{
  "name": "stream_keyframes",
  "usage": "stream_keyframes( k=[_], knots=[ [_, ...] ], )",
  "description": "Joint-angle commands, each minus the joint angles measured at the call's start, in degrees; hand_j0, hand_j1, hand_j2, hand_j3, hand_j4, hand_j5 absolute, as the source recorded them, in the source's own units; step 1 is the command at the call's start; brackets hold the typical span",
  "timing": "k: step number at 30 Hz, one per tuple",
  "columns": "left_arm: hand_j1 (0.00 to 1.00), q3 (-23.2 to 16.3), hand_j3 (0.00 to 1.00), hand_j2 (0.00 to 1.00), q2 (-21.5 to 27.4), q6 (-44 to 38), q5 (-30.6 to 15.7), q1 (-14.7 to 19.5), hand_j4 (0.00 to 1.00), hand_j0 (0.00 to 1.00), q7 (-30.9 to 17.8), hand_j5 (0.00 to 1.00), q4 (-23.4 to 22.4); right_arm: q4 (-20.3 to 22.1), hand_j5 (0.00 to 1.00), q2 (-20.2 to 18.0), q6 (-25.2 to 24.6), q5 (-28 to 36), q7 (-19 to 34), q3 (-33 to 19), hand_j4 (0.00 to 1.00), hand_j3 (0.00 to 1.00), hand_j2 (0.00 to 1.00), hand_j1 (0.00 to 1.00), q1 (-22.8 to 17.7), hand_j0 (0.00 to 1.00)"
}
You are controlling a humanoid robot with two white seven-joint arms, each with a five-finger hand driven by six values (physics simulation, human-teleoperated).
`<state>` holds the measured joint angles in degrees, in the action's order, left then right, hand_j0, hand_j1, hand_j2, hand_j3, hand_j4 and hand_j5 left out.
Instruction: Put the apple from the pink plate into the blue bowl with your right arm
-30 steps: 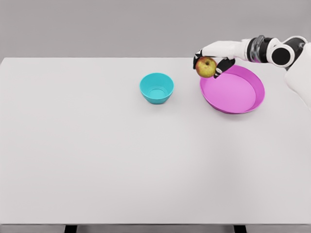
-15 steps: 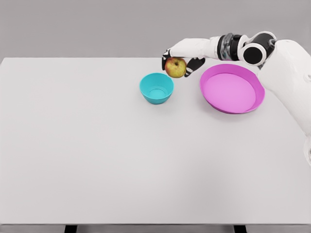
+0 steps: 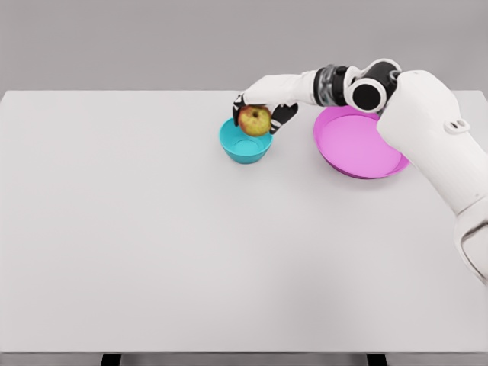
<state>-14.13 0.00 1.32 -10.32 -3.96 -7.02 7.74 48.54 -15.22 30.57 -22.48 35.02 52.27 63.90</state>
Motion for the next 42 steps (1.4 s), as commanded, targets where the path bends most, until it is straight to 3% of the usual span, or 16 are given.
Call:
stream_keyframes(
  k=[1, 20, 21, 23, 38, 42],
  knots=[
    [1.0, 0.1, 1.0, 1.0, 0.0, 0.0, 0.0, 0.0, 1.0, 1.0, 0.0, 1.0, 0.0, -0.6, 0.57, 0.4, -0.2, 0.2, 0.0, 0.4, 0.57, 0.57, 0.57, 0.57, 0.0, 0.57],
    [1.0, 0.0, 1.0, 1.0, 0.0, 0.0, -0.1, 0.0, 1.0, 1.0, 0.0, 1.0, 0.0, -1.3, 0.57, 1.6, -0.2, 0.2, 0.0, 1.3, 0.57, 0.57, 0.57, 0.57, 0.1, 0.57],
    [1.0, 0.0, 1.0, 1.0, 0.0, 0.0, -0.1, 0.0, 1.0, 1.0, 0.0, 1.0, 0.1, -1.3, 0.61, 1.5, -0.2, 0.2, 0.0, 1.3, 0.61, 0.61, 0.61, 0.61, 0.1, 0.61],
    [1.0, 0.0, 1.0, 1.0, 0.0, 0.0, 0.0, 0.0, 1.0, 1.0, 0.0, 1.0, 0.0, -2.0, 0.99, 1.6, -0.3, 0.4, 0.0, 1.2, 0.99, 0.99, 0.99, 0.99, 0.1, 0.99],
    [1.0, 0.0, 1.0, 1.0, 0.0, 0.0, -0.1, 0.0, 1.0, 1.0, 0.0, 1.0, 0.0, -1.3, 1.0, 1.1, 0.4, 0.5, 0.0, 0.4, 1.0, 1.0, 1.0, 1.0, 0.5, 1.0],
    [1.0, 0.1, 1.0, 1.0, 0.0, 0.0, -0.1, 0.0, 1.0, 1.0, 0.0, 1.0, 0.0, 2.6, 1.0, -2.9, 0.8, 0.6, 0.0, -4.7, 1.0, 1.0, 1.0, 1.0, 0.0, 1.0]
  ],
)
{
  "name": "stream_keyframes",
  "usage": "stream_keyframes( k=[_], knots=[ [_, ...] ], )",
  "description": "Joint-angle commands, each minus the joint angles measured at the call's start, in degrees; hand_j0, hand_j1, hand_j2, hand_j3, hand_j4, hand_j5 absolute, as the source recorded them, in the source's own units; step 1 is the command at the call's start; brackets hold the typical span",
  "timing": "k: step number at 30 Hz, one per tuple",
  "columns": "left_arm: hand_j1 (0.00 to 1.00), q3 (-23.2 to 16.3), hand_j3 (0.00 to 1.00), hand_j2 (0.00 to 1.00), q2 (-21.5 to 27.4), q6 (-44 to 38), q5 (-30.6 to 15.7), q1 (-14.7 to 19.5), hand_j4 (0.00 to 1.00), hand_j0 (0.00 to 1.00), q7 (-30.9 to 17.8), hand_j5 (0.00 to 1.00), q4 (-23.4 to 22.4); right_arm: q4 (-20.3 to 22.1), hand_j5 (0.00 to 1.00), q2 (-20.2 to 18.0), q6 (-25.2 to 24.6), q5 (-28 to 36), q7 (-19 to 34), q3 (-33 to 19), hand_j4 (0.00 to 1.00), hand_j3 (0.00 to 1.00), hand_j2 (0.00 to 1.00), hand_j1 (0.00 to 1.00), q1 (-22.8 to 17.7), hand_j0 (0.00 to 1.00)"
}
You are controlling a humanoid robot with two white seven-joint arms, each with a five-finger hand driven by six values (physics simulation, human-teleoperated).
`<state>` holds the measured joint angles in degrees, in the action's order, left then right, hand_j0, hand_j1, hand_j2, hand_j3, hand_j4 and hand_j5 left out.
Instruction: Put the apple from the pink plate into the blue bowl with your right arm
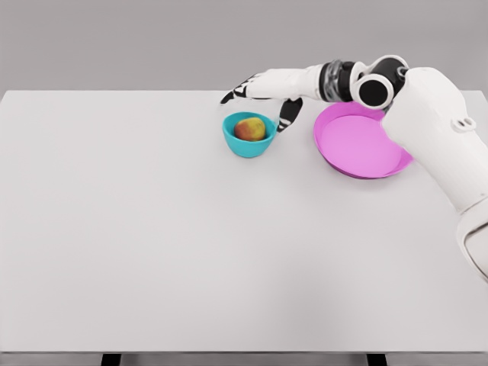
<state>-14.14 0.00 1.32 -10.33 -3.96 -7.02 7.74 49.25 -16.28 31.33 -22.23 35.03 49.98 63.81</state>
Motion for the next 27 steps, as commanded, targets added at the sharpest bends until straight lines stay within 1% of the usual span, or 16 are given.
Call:
stream_keyframes(
  k=[1, 3, 4, 5, 6, 8, 9, 10, 11, 12, 13, 15, 19, 27],
  knots=[
    [1.0, 0.0, 1.0, 1.0, 0.0, 0.0, 0.0, 0.0, 1.0, 1.0, 0.0, 1.0, 0.0, 3.0, 1.0, -3.1, 0.0, 0.3, 0.0, -3.0, 1.0, 1.0, 1.0, 1.0, -0.1, 1.0],
    [1.0, 0.0, 1.0, 1.0, 0.0, 0.0, 0.0, 0.0, 1.0, 1.0, 0.0, 1.0, 0.0, 3.8, 1.0, -4.9, 0.4, 0.4, 0.0, -5.2, 1.0, 1.0, 1.0, 1.0, -0.4, 1.0],
    [1.0, 0.1, 1.0, 1.0, 0.0, 0.0, 0.0, 0.0, 1.0, 1.0, 0.0, 1.0, 0.0, 4.0, 1.0, -6.7, 2.6, 0.7, 0.0, -7.0, 1.0, 1.0, 1.0, 1.0, -0.8, 1.0],
    [1.0, 0.1, 1.0, 1.0, 0.0, 0.0, 0.0, 0.0, 1.0, 1.0, 0.0, 1.0, 0.0, 3.8, 1.0, -8.0, 3.7, 0.8, 0.0, -7.9, 1.0, 1.0, 1.0, 1.0, -1.5, 1.0],
    [1.0, 0.0, 1.0, 1.0, 0.0, 0.0, 0.0, 0.0, 1.0, 1.0, 0.0, 1.0, 0.0, 3.9, 1.0, -8.9, 3.7, 0.9, 0.0, -8.5, 1.0, 1.0, 1.0, 1.0, -1.9, 1.0],
    [1.0, 0.1, 1.0, 1.0, 0.0, 0.0, 0.0, 0.0, 1.0, 1.0, 0.0, 1.0, 0.0, 3.8, 1.0, -11.3, 3.7, 1.0, 0.0, -12.5, 1.0, 1.0, 1.0, 1.0, -4.9, 1.0],
    [1.0, 0.0, 1.0, 1.0, 0.0, 0.0, 0.0, 0.0, 1.0, 1.0, 0.0, 1.0, 0.0, 3.7, 1.0, -11.6, 3.7, 1.0, 0.0, -13.8, 1.0, 1.0, 1.0, 1.0, -5.7, 1.0],
    [1.0, 0.1, 1.0, 1.0, 0.0, 0.0, 0.0, 0.0, 1.0, 1.0, 0.0, 1.0, 0.0, 3.8, 1.0, -13.2, 3.7, 0.9, 0.0, -17.1, 1.0, 1.0, 1.0, 1.0, -8.6, 1.0],
    [1.0, 0.0, 1.0, 1.0, 0.0, 0.0, 0.0, 0.0, 1.0, 1.0, 0.0, 1.0, 0.0, 4.0, 1.0, -13.6, 3.7, 0.9, 0.0, -20.2, 1.0, 1.0, 1.0, 1.0, -10.7, 1.0],
    [1.0, 0.0, 1.0, 1.0, 0.0, 0.0, 0.0, 0.0, 1.0, 1.0, 0.0, 1.0, 0.0, 4.0, 1.0, -13.8, 3.7, 0.8, 0.0, -24.3, 1.0, 1.0, 1.0, 1.0, -13.3, 1.0],
    [1.0, 0.0, 1.0, 1.0, 0.0, 0.0, 0.0, 0.0, 1.0, 1.0, 0.0, 1.0, 0.0, 4.1, 1.0, -13.9, 3.7, 0.8, 0.0, -26.6, 1.0, 1.0, 1.0, 1.0, -15.0, 1.0],
    [1.0, 0.0, 1.0, 1.0, 0.0, 0.0, 0.0, 0.0, 1.0, 1.0, 0.0, 1.0, 0.0, 4.0, 1.0, -15.1, 3.7, 0.8, 0.0, -26.8, 1.0, 1.0, 1.0, 1.0, -16.3, 1.0],
    [1.0, 0.0, 1.0, 1.0, 0.0, 0.0, 0.0, 0.0, 1.0, 1.0, 0.0, 1.0, 0.0, 4.0, 1.0, -15.2, 3.7, 0.8, 0.0, -26.9, 1.0, 1.0, 1.0, 1.0, -18.5, 1.0],
    [1.0, 0.1, 1.0, 1.0, 0.0, 0.3, -0.4, 0.1, 1.0, 1.0, -0.1, 1.0, 0.2, 3.6, 1.0, -15.1, 3.7, 0.8, 0.0, -27.0, 1.0, 1.0, 1.0, 1.0, -18.7, 1.0]
  ],
)
